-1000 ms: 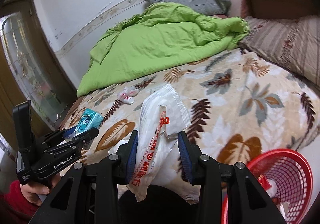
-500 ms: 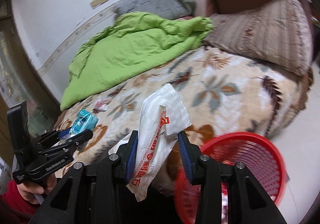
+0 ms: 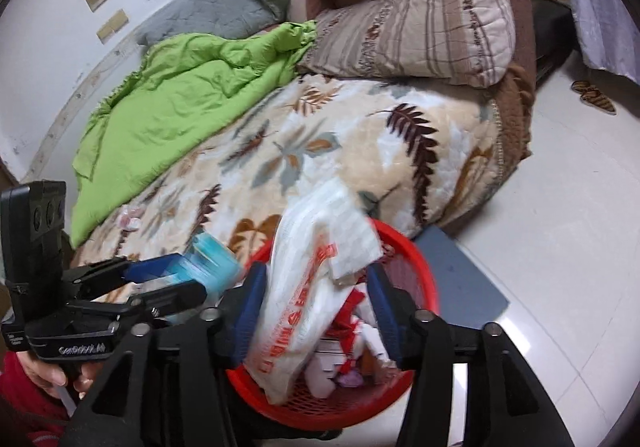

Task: Collect trash
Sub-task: 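Carry the blue pouch and clear bag over the red wastebasket, then move both tools back over the last trash on the bed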

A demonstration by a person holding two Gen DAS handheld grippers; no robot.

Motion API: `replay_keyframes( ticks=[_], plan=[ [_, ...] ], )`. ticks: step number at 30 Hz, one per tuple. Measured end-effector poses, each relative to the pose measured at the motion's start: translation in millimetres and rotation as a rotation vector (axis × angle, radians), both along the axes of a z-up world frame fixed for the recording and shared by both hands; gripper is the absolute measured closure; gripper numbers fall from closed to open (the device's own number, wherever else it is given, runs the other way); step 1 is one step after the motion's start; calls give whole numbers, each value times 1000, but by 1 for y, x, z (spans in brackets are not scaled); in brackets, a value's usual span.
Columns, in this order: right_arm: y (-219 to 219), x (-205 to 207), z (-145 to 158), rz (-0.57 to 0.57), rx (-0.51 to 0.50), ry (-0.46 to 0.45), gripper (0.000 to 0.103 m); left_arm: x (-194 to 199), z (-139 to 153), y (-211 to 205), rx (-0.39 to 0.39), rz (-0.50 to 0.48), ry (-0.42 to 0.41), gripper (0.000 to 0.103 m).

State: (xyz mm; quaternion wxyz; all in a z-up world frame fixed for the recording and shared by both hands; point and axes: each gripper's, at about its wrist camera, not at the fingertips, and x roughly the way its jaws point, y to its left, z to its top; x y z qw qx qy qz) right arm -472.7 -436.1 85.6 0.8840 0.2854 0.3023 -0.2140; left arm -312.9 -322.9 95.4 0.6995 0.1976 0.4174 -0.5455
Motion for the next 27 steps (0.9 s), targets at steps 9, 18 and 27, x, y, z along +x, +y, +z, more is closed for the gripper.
replay_keyframes(
  ticks=[9,18,27],
  plan=[
    [0,30,10,27,11,-28,41,30,12,40,-45,108,-24,35],
    [53,146,25,264,38,-34,41,119,28,148,-88,462,-95,35],
    [142,326,26,524,133,0,41,216,19,285,-74,908,-148,35]
  ],
)
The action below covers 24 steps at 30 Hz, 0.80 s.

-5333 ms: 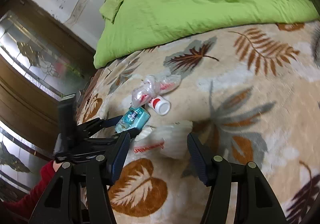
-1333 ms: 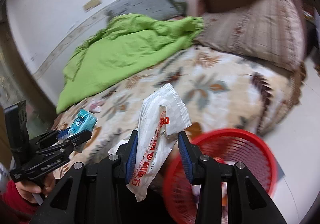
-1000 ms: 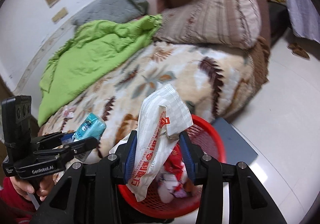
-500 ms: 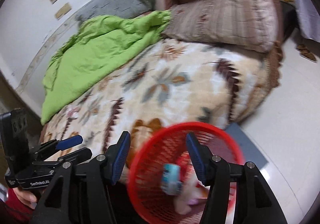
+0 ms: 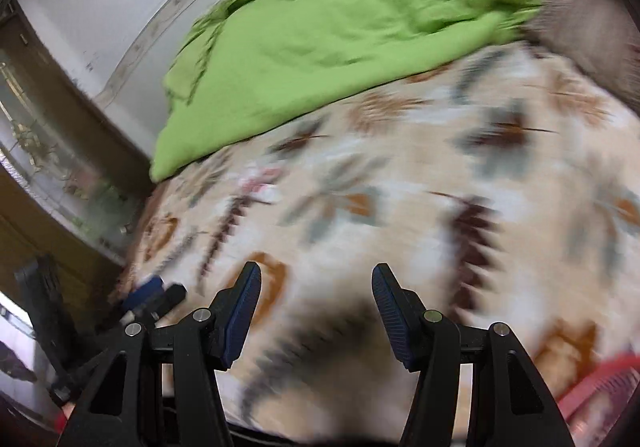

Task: Collect trash
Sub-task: 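Move both tools back over the last trash on the bed, then grasp the white spray bottle with the left tool while the right tool grasps the clear plastic bag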

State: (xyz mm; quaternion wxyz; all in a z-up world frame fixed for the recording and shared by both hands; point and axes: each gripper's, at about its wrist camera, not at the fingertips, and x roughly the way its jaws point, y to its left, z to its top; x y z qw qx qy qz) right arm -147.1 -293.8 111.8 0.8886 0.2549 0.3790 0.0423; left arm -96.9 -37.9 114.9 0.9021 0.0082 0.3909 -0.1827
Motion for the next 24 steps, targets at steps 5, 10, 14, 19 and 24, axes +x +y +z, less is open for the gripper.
replay_keyframes(
  ticks=[5,10,14,19,24],
  plan=[
    [47,109,-8,79,66,43,37,35,-12,56,-32,141,26,35],
    [77,207,-37,83,112,131,35,60,-25,87,-50,218,52,35],
    [85,265,-65,27,83,222,35,74,-29,96,-47,232,46,35],
    [83,300,-90,20,119,284,54,89,-36,102,-71,235,61,35],
    [67,306,-88,19,125,246,66,97,-45,100,-71,222,75,35]
  ],
)
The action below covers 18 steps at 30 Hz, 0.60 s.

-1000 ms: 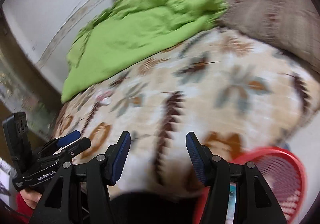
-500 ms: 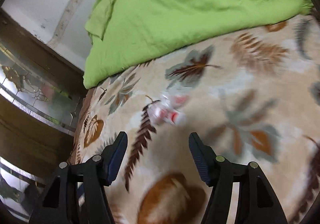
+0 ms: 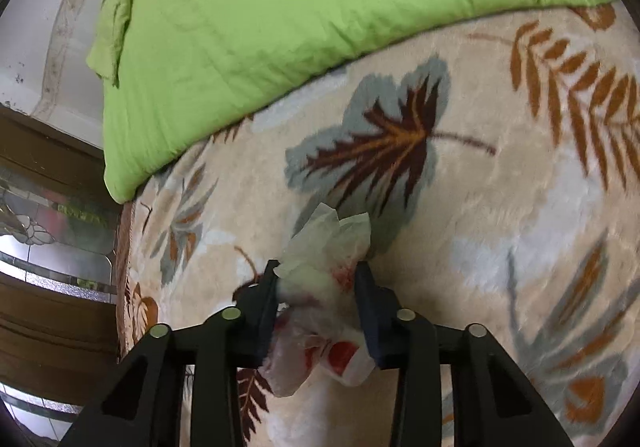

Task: Collect trash
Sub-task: 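Grasp the white spray bottle with the left tool while the right tool grasps the clear plastic bag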

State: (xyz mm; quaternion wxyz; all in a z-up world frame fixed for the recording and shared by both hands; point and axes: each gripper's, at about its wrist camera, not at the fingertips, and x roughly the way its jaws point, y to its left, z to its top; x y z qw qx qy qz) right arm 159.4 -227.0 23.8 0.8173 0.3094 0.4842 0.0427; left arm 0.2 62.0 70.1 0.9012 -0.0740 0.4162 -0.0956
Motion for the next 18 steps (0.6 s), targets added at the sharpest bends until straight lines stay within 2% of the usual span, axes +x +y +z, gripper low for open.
replay_keyframes(
  ticks=[3,6,8,12,15,18],
  plan=[
    [-4,-3,3,13,-130,-27,67,3,-4,-2,-11,-7,17,35],
    [5,-10,-2,82,-218,-30,69,5,-4,-4,-13,-13,24,35],
    [20,-22,-3,152,-220,-49,70,7,-4,-5,-23,-18,31,35],
    [45,-49,-9,253,-140,-51,71,17,-3,-11,-51,-39,47,35],
    [40,-70,-4,228,-116,-74,71,34,-4,-21,-57,-65,63,35],
    [26,-94,6,188,-136,-110,71,57,-10,-39,-47,-107,97,35]
  ],
)
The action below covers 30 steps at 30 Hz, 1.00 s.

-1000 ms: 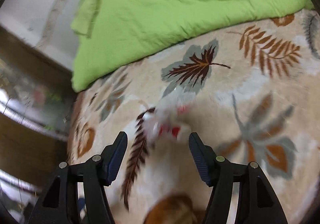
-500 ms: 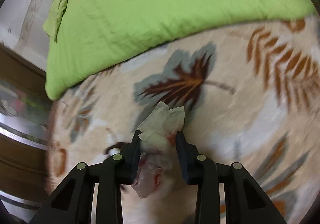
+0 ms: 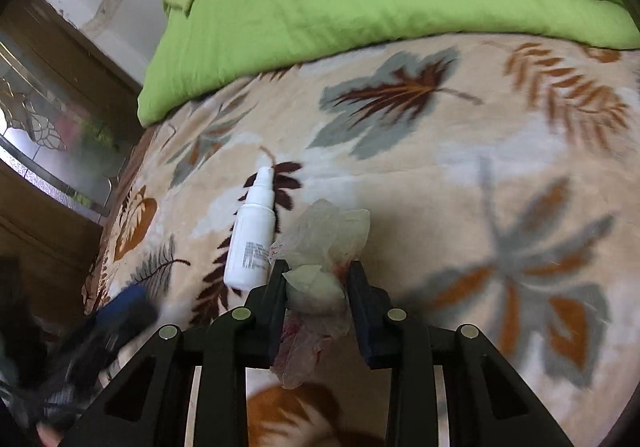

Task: Collect trash
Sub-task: 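Grasp the white spray bottle with the left tool while the right tool grasps the clear plastic bag, then carry the spray bottle and clear bag over the red wastebasket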

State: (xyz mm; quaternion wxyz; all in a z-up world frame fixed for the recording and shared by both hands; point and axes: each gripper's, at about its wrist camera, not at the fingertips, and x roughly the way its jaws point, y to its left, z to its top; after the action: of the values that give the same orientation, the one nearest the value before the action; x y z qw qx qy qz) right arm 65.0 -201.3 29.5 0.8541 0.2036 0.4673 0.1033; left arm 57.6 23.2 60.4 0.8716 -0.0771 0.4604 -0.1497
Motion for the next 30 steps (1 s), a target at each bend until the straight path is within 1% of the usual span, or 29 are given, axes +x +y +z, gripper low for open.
replay_keyframes(
  ticks=[2,3,5,9,10,11,14,17,23,25,27,30],
  plan=[
    [-13,-16,3,-21,-3,-15,71,15,-4,-13,-15,-34,30,36],
    [-21,-25,5,-30,5,-20,71,24,-7,-23,-24,-40,49,38],
    [-31,-38,7,-47,6,-27,71,35,-11,-40,-11,-54,60,48],
    [-47,-59,9,-75,2,-46,71,52,-26,-68,66,-71,97,65],
    [-52,-64,10,-83,14,-50,71,54,-30,-72,81,-69,106,72],
    [-54,-68,11,-84,21,-52,71,55,-33,-74,89,-68,112,72],
    [-57,-79,15,-86,27,-71,71,52,-34,-75,97,-69,85,72],
    [-58,-94,21,-86,30,-88,71,39,-31,-73,64,-85,69,73],
    [-65,-138,34,-105,11,-121,71,-22,-6,-78,21,-184,-31,74],
    [-68,-154,38,-114,-5,-126,71,-42,1,-84,28,-216,-62,74],
    [-73,-166,37,-131,0,-115,71,-55,1,-91,50,-236,-59,74],
    [-76,-185,36,-147,-18,-99,71,-62,-9,-94,64,-235,-16,76]
  ],
)
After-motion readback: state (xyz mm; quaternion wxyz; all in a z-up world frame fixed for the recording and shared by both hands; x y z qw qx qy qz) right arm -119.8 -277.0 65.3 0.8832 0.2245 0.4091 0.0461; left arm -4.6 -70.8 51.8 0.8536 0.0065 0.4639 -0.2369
